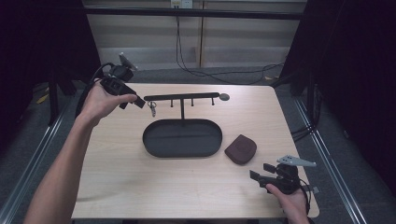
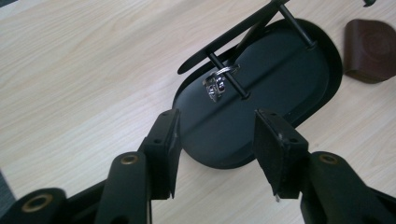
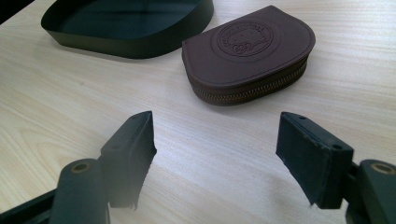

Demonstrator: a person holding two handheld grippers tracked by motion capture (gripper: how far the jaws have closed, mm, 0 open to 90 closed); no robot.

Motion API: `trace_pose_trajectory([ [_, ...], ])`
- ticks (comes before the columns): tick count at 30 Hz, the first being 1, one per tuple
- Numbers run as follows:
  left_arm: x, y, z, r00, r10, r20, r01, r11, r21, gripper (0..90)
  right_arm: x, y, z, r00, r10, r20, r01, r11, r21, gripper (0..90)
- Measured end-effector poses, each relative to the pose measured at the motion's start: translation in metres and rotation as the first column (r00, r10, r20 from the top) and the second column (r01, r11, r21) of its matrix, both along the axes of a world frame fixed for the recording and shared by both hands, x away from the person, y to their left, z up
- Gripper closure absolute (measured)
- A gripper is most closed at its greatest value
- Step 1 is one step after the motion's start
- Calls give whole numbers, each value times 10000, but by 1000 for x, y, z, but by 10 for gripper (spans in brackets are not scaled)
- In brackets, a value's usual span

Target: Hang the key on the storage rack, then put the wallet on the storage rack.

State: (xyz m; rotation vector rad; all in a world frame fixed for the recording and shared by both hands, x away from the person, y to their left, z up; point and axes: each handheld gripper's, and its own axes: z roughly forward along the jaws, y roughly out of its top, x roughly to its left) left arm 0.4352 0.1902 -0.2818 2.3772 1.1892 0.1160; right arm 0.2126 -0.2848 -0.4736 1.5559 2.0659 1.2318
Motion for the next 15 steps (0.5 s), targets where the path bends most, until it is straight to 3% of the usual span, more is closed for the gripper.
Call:
trace_pose_trajectory([
  [5,-6,11,-11,9999,96,130,-93,9998,-184,474,0,0,0,10000,-40,7,40,10000,-3,278],
  [6,-8,16,-15,9997,204,158,-202,9997,-125,415,0,0,0,10000,-39,-14,39,10000,-17,277],
  [8,-9,19,-18,9994,247,247,-246,9997,-59,399,0,0,0,10000,-44,-16,44,10000,-12,277],
  [14,-20,28,-26,9975,424,570,-393,9978,-541,317,1,0,0,10000,-84,-42,84,10000,-6,277],
  [15,-24,29,-29,9959,423,804,-377,9976,-577,290,1,0,0,10000,-87,-40,87,10000,-7,278],
])
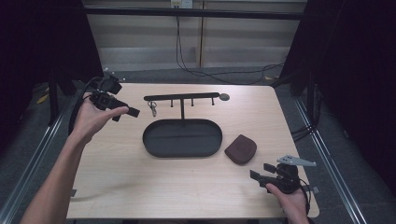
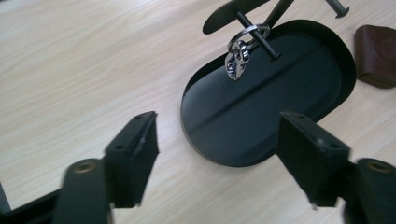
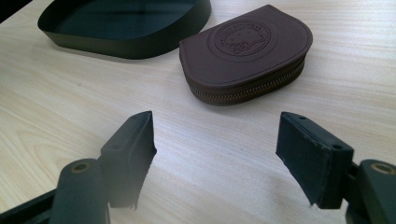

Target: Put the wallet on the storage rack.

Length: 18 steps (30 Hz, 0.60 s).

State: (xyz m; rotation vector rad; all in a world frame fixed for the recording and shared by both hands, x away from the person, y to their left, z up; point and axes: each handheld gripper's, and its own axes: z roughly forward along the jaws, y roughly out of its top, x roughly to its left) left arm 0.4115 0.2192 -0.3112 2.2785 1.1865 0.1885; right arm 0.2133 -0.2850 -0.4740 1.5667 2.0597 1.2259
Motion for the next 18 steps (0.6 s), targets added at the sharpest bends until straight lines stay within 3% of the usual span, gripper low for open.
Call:
trace_pose_trajectory([
  [2,-4,2,-6,9998,-165,60,167,9995,-262,271,0,0,0,10000,-22,6,22,10000,22,277],
  [5,-7,5,-14,9988,-487,44,489,9969,-612,171,2,0,0,10000,-53,-23,53,10000,35,277],
  [9,-16,8,-28,9990,-327,297,350,9962,-803,185,2,1,0,10000,-35,-47,35,10000,10,277],
  [11,-19,10,-31,9993,-307,221,324,9962,-812,183,2,0,0,10000,-44,-46,44,10000,18,277],
  [14,-30,13,-46,9986,-215,490,248,9974,-678,223,1,0,0,10000,-45,-20,45,10000,67,278],
  [16,-37,17,-57,9987,-225,463,259,9969,-738,217,2,0,0,10000,-35,-20,35,10000,53,278],
  [18,-46,23,-70,9973,52,738,-12,9985,-550,216,1,0,0,10000,29,-36,-29,10000,0,277],
])
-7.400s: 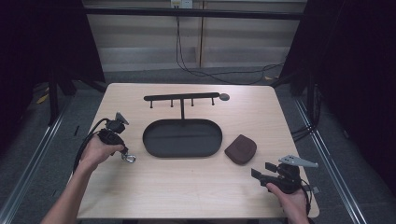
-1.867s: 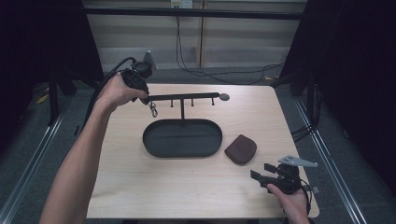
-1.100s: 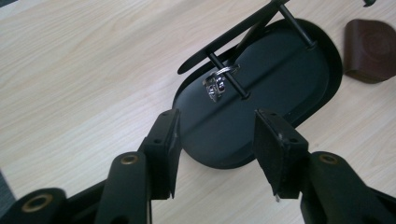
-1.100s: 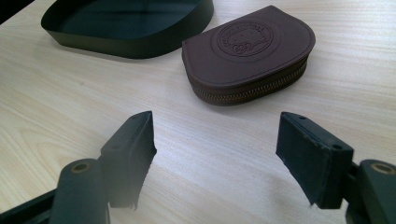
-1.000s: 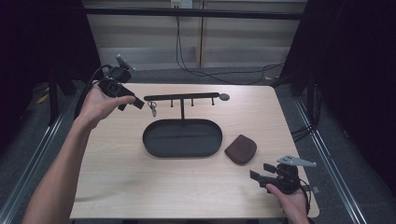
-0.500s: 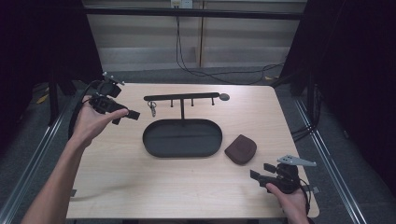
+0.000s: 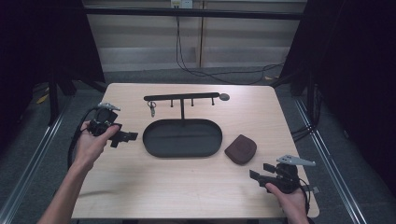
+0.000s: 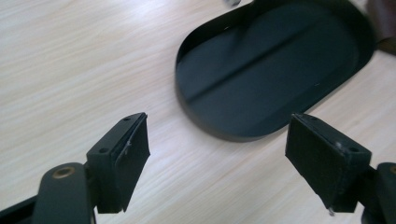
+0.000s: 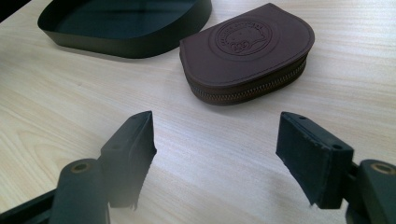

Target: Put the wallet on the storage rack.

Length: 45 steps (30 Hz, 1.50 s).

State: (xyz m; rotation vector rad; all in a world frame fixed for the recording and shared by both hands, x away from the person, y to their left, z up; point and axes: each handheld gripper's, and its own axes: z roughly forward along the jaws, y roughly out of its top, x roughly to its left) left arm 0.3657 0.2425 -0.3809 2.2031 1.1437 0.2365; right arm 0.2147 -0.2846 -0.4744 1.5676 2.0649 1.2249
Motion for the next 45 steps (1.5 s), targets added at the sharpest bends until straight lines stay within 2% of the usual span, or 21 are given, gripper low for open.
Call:
trace_pose_trajectory([
  [2,-3,4,-4,9999,105,100,-104,9999,-53,215,0,0,0,10000,-12,13,12,10000,12,277],
  [3,-9,9,-9,9992,256,322,-245,9991,-348,214,0,0,0,10000,-20,-5,20,10000,11,277],
  [4,-9,9,-9,9992,256,322,-245,9991,-348,215,0,0,0,10000,-20,-5,20,10000,11,277],
  [5,-16,13,-15,9974,496,529,-469,9976,-517,215,0,0,0,10000,-33,-5,33,10000,53,277],
  [6,-20,14,-20,9950,805,583,-764,9946,-696,215,0,0,0,10000,-47,-7,47,10000,62,276],
  [8,-26,16,-27,9950,908,421,-873,9930,-796,216,1,0,0,10000,-47,-34,48,10000,61,275],
  [10,-31,18,-31,9927,1078,549,-1030,9912,-836,218,1,-1,-1,10000,-56,-64,57,9999,109,275],
  [11,-40,21,-36,9932,1046,511,-985,9891,-1091,218,1,-1,-1,9999,-80,-105,81,9999,128,274],
  [12,-40,21,-36,9932,1046,511,-985,9891,-1091,218,1,-1,-1,9999,-80,-105,81,9999,128,274],
  [15,-58,27,-47,9940,991,471,-934,9895,-1104,218,2,-2,-1,9996,-136,-259,144,9995,291,269],
  [17,-63,29,-49,9938,973,538,-907,9894,-1133,216,2,-3,-1,9995,-122,-305,132,9993,337,266],
  [19,-79,33,-55,9932,979,637,-882,9863,-1397,213,4,-2,-2,9989,-97,-455,107,9997,222,247],
  [20,-79,33,-55,9932,979,637,-882,9863,-1397,209,4,-2,-2,9989,-97,-455,107,9997,222,247],
  [23,-96,36,-63,9930,878,786,-749,9851,-1545,206,7,-2,-1,9982,-147,-586,160,9996,223,238],
  [28,-115,34,-74,9934,962,620,-827,9779,-1922,198,9,-3,4,9971,36,-755,-37,10000,-10,221],
  [31,-122,31,-78,9943,858,637,-716,9776,-1979,194,12,-5,8,9966,52,-824,-51,10000,17,210],
  [32,-124,29,-79,9950,735,682,-601,9815,-1819,194,12,-5,10,9964,84,-848,-84,10000,1,210],
  [35,-124,26,-81,9959,627,659,-506,9839,-1712,192,14,-6,13,9955,194,-930,-196,9998,-17,215],
  [38,-124,24,-88,9986,418,332,-359,9860,-1628,188,19,-6,17,9905,273,-1345,-311,9992,-258,217],
  [41,-125,21,-90,9986,381,370,-323,9887,-1462,187,26,-5,19,9867,247,-1607,-303,9990,-325,213],
  [45,-127,16,-91,9994,32,342,13,9913,-1313,186,34,-2,21,9832,299,-1800,-385,9983,-446,218],
])
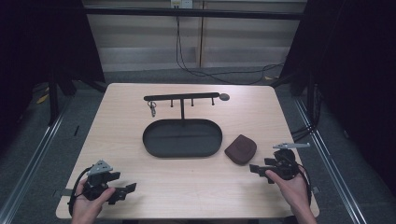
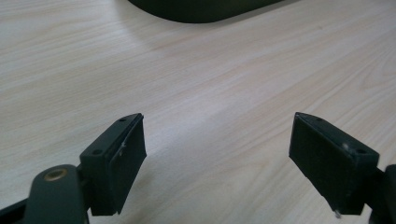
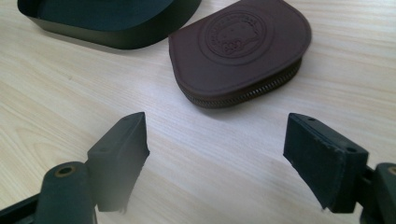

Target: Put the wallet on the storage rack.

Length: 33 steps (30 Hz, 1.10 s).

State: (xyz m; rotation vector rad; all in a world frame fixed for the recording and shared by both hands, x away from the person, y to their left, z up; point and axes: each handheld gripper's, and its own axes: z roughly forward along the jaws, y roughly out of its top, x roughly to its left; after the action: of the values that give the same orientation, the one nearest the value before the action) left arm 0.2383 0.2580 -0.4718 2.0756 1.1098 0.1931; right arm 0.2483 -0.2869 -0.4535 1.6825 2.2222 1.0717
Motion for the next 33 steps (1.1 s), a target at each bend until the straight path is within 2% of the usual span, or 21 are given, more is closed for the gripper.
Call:
trace_pose_trajectory([
  [5,0,1,1,9999,57,92,-55,9999,-136,167,19,9,1,9961,529,-711,-528,9986,37,249],
  [9,-1,4,2,9998,80,181,-76,9997,-242,166,29,10,5,9965,432,-715,-434,9991,-13,251],
  [10,-2,4,1,9998,42,177,-39,9998,-174,165,37,10,5,9964,298,-800,-310,9994,-147,243],
  [11,-2,4,1,9998,42,177,-39,9998,-174,165,37,10,5,9964,298,-800,-310,9994,-147,243],
  [12,-2,3,1,9999,52,126,-49,9997,-228,165,46,12,5,9940,326,-1040,-362,9988,-332,220],
  [15,-2,3,1,10000,-36,85,38,9997,-246,166,52,13,6,9929,346,-1141,-392,9985,-382,208],
  [17,-1,3,1,10000,27,79,-25,9997,-235,166,58,15,9,9922,275,-1215,-349,9976,-591,192],
  [20,0,3,0,10000,0,22,1,9998,-187,166,68,19,14,9871,312,-1568,-486,9929,-1085,183],
  [21,0,3,1,10000,37,73,-36,9997,-222,166,68,19,14,9871,312,-1568,-486,9929,-1085,183],
  [22,-1,4,1,9999,25,121,-21,9997,-261,166,71,20,14,9849,300,-1703,-499,9923,-1137,183],
  [24,-1,4,2,9999,16,147,-12,9997,-255,166,80,23,14,9753,428,-2167,-786,9841,-1593,183],
  [25,-1,3,1,9999,49,146,-45,9997,-256,166,83,24,14,9749,454,-2178,-823,9831,-1635,190],
  [28,0,3,1,10000,-28,78,29,9998,-193,168,92,27,16,9649,364,-2600,-878,9781,-1889,193],
  [30,0,3,1,10000,-21,60,22,9998,-192,168,96,27,16,9630,353,-2672,-898,9768,-1945,199],
  [31,0,3,1,10000,-37,41,37,9998,-173,168,102,27,14,9532,385,-2999,-1037,9734,-2045,200],
  [33,0,3,1,10000,17,54,-16,9998,-205,168,107,28,12,9462,285,-3222,-1066,9679,-2277,195],
])
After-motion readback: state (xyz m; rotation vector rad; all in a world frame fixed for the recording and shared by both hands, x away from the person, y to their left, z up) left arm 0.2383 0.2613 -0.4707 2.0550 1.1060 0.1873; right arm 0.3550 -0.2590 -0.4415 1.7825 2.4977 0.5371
